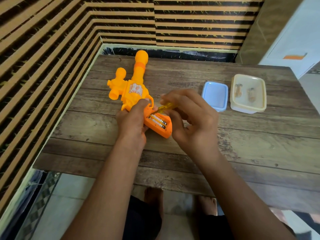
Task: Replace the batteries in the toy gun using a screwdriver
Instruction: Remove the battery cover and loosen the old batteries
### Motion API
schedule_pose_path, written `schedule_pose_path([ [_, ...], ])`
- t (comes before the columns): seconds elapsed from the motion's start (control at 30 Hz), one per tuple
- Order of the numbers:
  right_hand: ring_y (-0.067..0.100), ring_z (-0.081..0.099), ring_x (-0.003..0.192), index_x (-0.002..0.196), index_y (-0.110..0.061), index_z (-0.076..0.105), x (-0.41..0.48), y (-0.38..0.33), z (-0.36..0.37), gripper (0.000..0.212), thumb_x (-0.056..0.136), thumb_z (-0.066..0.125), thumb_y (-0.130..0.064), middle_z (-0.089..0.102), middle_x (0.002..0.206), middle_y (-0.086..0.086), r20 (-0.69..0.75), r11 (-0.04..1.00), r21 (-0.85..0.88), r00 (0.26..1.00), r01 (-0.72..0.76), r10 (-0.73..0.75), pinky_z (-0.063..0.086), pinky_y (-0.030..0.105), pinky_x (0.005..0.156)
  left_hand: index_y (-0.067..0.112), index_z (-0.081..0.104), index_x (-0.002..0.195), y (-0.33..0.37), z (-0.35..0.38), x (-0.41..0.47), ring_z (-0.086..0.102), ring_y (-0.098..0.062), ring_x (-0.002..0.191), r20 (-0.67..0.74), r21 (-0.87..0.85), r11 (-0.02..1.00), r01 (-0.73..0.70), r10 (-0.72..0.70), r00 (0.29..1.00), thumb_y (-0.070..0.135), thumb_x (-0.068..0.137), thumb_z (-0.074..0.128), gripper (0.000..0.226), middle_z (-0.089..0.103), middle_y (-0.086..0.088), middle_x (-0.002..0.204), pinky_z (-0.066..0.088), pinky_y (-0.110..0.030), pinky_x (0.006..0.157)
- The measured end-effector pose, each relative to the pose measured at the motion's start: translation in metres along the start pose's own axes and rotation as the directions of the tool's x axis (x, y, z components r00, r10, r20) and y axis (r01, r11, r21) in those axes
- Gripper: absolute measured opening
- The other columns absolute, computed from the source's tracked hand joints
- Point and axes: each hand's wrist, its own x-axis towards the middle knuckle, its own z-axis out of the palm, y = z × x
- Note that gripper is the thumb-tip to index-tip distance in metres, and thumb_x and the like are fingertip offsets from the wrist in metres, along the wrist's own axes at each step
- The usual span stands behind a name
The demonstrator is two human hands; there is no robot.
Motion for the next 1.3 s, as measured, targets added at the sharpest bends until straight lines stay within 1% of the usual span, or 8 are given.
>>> schedule_pose_path([
  [0.13, 0.022, 0.073, 0.096, 0.111, -0.002, 0.071, 0.008, 0.001, 0.010, 0.034, 0.085, 0.064, 0.018, 0.074, 0.101, 0.006, -0.024, 0.986, 0.119, 0.993, -0.115, 0.118, 0.061, 0.043, 0.077, 0.012, 0.071, 0.123, -0.002, -0.002, 0.002, 0.079, -0.026, 0.085, -0.016, 0.017, 1.000, -0.004, 0.004, 1.000, 0.014, 0.089, 0.078, 0.035, 0.080, -0.012, 0.106, 0.061, -0.037, 0.064],
  [0.23, 0.019, 0.073, 0.095, 0.121, -0.003, 0.068, 0.015, 0.003, 0.027, 0.042, 0.087, 0.058, 0.020, 0.075, 0.105, 0.006, -0.030, 0.976, 0.167, 0.989, -0.138, 0.144, 0.061, 0.040, 0.078, 0.011, 0.072, 0.122, -0.002, -0.003, 0.005, 0.078, -0.023, 0.081, 0.005, 0.017, 1.000, 0.003, -0.003, 1.000, 0.012, 0.089, 0.077, 0.034, 0.080, -0.014, 0.107, 0.060, -0.034, 0.061],
  [0.43, -0.003, 0.062, 0.091, 0.134, 0.002, 0.062, 0.031, 0.005, 0.038, 0.058, 0.083, 0.053, 0.027, 0.073, 0.110, 0.012, -0.004, 0.980, 0.172, 0.994, -0.103, 0.105, 0.048, 0.006, 0.085, 0.016, 0.072, 0.112, 0.001, -0.004, 0.004, 0.073, -0.011, 0.061, -0.002, 0.007, 1.000, 0.018, -0.018, 1.000, 0.010, 0.091, 0.074, 0.022, 0.077, -0.002, 0.082, 0.057, -0.030, 0.056],
  [0.63, -0.014, 0.055, 0.081, 0.133, 0.002, 0.060, 0.063, 0.007, 0.043, 0.044, 0.091, 0.051, -0.005, 0.046, 0.089, -0.028, 0.172, 0.990, 0.108, 0.983, -0.086, 0.066, 0.041, 0.003, 0.073, 0.018, 0.072, 0.106, 0.003, -0.004, 0.004, 0.074, -0.009, 0.059, 0.000, -0.019, 0.999, 0.035, -0.035, 0.999, 0.008, 0.090, 0.076, 0.019, 0.077, 0.001, 0.078, 0.059, -0.030, 0.053],
  [0.73, -0.006, 0.057, 0.077, 0.132, -0.008, 0.061, 0.083, 0.010, 0.044, 0.042, 0.092, 0.058, 0.001, 0.050, 0.083, -0.021, 0.348, 0.996, 0.015, 0.935, -0.085, 0.074, 0.046, 0.011, 0.068, 0.020, 0.072, 0.096, 0.003, -0.003, 0.004, 0.074, -0.010, 0.061, -0.023, -0.005, 1.000, 0.031, -0.031, 0.999, 0.010, 0.089, 0.078, 0.014, 0.077, 0.000, 0.080, 0.059, -0.032, 0.058],
  [0.87, 0.024, 0.069, 0.083, 0.126, -0.010, 0.062, 0.097, 0.008, 0.045, 0.038, 0.090, 0.057, 0.002, 0.064, 0.090, -0.001, 0.486, 0.997, -0.002, 0.871, -0.078, 0.068, 0.057, 0.049, 0.075, 0.019, 0.071, 0.089, 0.002, 0.000, 0.004, 0.075, -0.017, 0.064, -0.012, 0.003, 1.000, 0.028, -0.028, 1.000, 0.008, 0.090, 0.073, 0.011, 0.076, -0.002, 0.068, 0.061, -0.034, 0.060],
  [1.03, 0.026, 0.069, 0.091, 0.127, -0.009, 0.061, 0.113, 0.007, 0.047, 0.037, 0.093, 0.058, 0.005, 0.067, 0.101, 0.011, 0.589, 0.992, -0.078, 0.798, -0.100, 0.127, 0.057, 0.052, 0.081, 0.012, 0.073, 0.101, -0.001, 0.001, 0.004, 0.079, -0.030, 0.079, 0.004, -0.006, 1.000, 0.028, -0.028, 1.000, 0.007, 0.089, 0.072, 0.013, 0.078, -0.010, 0.078, 0.062, -0.036, 0.059],
  [1.3, 0.025, 0.068, 0.093, 0.123, -0.009, 0.064, 0.120, -0.004, 0.036, 0.034, 0.094, 0.057, 0.006, 0.067, 0.100, 0.007, 0.628, 0.987, -0.096, 0.762, -0.126, 0.158, 0.056, 0.049, 0.082, 0.007, 0.070, 0.120, -0.004, 0.001, 0.004, 0.078, -0.025, 0.074, -0.008, -0.048, 0.998, 0.044, -0.044, 0.999, 0.007, 0.089, 0.075, 0.032, 0.079, -0.013, 0.092, 0.062, -0.037, 0.058],
])
